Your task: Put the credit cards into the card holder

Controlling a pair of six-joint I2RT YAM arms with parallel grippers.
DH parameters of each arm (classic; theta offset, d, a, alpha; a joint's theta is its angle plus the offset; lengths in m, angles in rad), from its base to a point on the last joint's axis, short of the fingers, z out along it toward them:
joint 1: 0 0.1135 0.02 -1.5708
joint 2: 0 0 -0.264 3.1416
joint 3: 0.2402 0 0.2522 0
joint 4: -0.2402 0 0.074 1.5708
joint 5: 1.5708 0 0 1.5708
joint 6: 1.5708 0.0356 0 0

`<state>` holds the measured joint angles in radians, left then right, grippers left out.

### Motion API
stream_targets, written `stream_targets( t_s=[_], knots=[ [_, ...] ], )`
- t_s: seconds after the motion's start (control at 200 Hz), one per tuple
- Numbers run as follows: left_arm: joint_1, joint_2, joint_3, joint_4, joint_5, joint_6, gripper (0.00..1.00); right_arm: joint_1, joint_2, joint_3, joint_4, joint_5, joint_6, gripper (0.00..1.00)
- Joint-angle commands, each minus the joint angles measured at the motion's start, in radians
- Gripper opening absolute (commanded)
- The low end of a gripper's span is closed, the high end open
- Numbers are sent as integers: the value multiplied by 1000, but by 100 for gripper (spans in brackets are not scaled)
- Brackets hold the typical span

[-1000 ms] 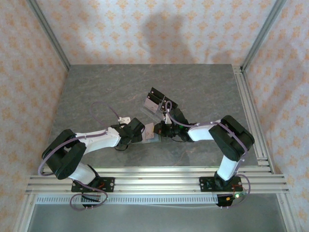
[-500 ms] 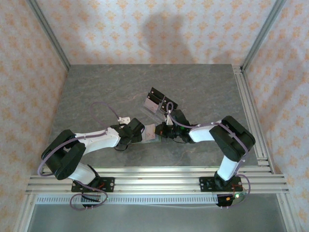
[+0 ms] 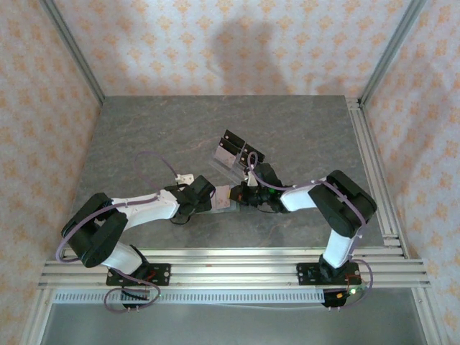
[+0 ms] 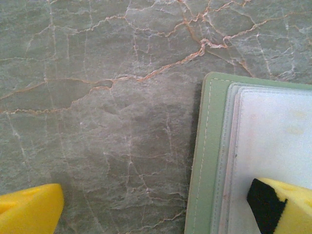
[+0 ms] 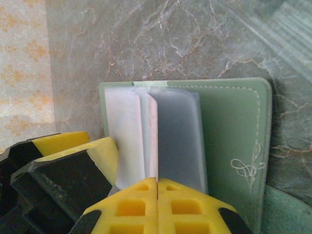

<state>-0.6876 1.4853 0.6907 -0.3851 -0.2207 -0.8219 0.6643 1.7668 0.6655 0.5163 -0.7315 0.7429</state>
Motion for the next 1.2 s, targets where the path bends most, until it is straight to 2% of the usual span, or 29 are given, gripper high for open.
stream_targets(
  t_s=[0.0,0.706,0.941,1.191],
  knots=[
    [-3,10,-41,-75,-34,-3,100,-3,23,8,45,-31,12,0],
    [-5,7,-44,-77,-34,-8,100,1,97,22,141,-66,78,0],
    [-6,-9,-10,-201,-135,-56,100,-5,81,-1,137,-45,75,0],
    [-6,-23,-26,-202,-136,-63,100,-14,61,-8,127,-42,72,0]
  ],
)
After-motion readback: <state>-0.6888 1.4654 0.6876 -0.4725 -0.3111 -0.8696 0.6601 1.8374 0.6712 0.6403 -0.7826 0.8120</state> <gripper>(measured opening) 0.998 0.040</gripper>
